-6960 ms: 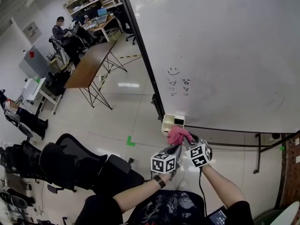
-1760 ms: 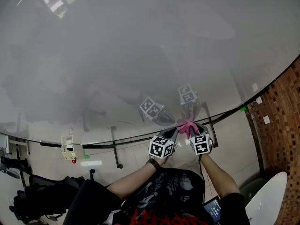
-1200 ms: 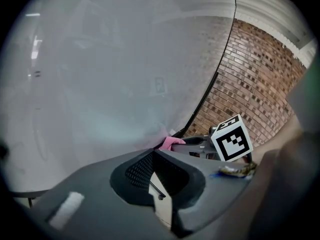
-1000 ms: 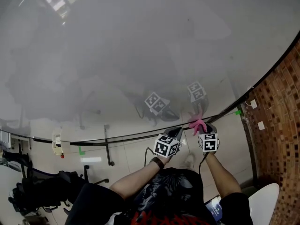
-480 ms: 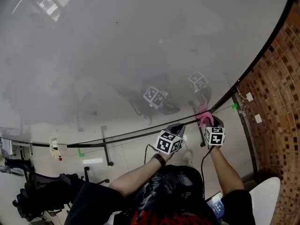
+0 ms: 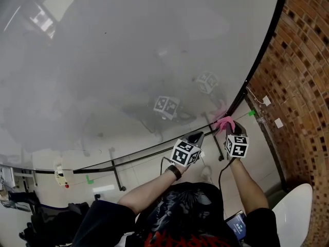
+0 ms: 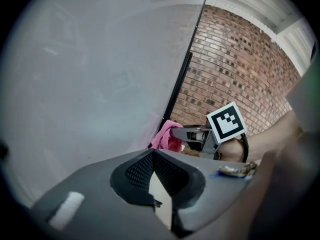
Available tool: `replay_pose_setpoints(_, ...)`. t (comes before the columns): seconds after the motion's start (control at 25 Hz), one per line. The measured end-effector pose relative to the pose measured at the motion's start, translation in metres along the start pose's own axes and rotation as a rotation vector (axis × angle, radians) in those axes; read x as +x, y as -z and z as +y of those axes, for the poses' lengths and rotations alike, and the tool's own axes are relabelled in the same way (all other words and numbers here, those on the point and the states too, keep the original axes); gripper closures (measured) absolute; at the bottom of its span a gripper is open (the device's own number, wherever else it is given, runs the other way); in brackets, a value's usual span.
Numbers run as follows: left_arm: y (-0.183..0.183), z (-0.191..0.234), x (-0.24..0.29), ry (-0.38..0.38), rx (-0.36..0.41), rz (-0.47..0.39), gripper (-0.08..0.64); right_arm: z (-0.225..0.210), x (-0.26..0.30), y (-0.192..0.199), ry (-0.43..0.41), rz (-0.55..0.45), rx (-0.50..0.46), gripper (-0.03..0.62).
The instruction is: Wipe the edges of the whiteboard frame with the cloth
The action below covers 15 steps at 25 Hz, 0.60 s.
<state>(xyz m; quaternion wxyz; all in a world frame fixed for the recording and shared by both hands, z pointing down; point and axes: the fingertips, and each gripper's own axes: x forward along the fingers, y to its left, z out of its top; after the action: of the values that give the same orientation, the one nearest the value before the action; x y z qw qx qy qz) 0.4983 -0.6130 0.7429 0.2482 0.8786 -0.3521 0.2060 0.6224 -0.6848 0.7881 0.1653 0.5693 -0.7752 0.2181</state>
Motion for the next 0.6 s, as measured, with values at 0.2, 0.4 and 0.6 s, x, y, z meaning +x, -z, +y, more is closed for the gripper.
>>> replay_pose_setpoints(0.2,-0.037,-0.016,0.0,0.045,0.063,-0.048,0.558,0.0,-0.013,-0.031,0.009,-0.063,0.002,0.512)
replay_pose_setpoints(0.4,-0.09,-0.047,-0.008,0.124,0.161,-0.114,0.557,0.008,-0.034,-0.068,0.024,-0.141,-0.005,0.512)
replay_pose_setpoints(0.6,-0.127,-0.059,-0.015,0.101,0.328,-0.14,0.557,0.018,-0.057,-0.104,0.033,-0.213,-0.029,0.512)
